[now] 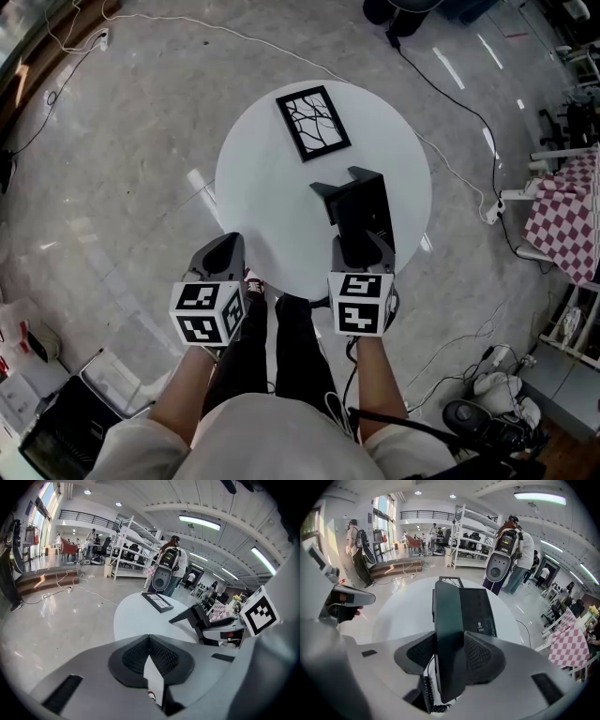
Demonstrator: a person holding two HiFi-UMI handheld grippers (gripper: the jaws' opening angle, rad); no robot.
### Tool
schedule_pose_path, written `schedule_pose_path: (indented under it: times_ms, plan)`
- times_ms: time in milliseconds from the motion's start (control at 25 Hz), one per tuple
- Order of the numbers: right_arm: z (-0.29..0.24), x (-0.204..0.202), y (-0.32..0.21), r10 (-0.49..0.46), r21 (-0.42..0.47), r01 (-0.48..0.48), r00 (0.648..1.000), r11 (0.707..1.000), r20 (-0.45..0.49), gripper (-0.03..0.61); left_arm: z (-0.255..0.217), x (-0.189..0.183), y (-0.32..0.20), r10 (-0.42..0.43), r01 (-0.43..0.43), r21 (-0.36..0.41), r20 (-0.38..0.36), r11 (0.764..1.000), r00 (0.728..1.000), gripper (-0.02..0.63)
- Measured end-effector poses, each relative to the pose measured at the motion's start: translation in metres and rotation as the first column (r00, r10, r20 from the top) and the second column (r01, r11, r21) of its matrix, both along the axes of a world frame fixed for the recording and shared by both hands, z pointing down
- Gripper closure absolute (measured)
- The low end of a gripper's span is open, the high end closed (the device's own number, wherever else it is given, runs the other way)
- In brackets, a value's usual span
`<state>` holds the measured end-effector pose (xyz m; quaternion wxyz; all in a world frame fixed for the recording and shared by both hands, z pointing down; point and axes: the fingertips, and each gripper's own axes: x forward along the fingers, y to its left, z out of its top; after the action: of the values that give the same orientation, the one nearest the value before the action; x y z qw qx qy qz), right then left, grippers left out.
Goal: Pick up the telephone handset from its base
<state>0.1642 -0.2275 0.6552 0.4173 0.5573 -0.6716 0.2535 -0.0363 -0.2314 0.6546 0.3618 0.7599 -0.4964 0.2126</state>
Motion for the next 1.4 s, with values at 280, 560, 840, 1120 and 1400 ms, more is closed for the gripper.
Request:
schedule_pose_path:
  times_ms: [280,560,840,1120,1400]
  plan:
    - [-0.006,0.000,0.001,0.008,0.006,-0.008,1.000,1.000,0.024,0.373,-0.001,0.006,-0.005,0.010,-0.010,0.007,-0.007,1.000,1.000,0.597]
    - [-0.017,0.011,0.005,0.028,0.018,-0.028,0.999,0.999,0.038,0.373,-0.008,0.016,-0.012,0.026,-0.025,0.021,-0.013,0.999,1.000,0.597]
    - [-0.023,0.021,0.002,0.049,0.034,-0.051,0.997,0.998,0.059,0.373,-0.022,0.027,-0.021,0.050,-0.049,0.049,-0.018,0.998,0.999,0.597]
    - [-0.036,0.025,-0.003,0.111,0.068,-0.127,0.975,0.990,0.194,0.374,-0.040,0.031,-0.027,0.065,-0.064,0.079,-0.015,0.995,0.998,0.597]
    - [-0.065,0.031,-0.007,0.146,0.142,-0.200,0.935,0.969,0.323,0.374,-0.064,0.037,-0.034,0.080,-0.078,0.123,-0.011,0.989,0.997,0.597]
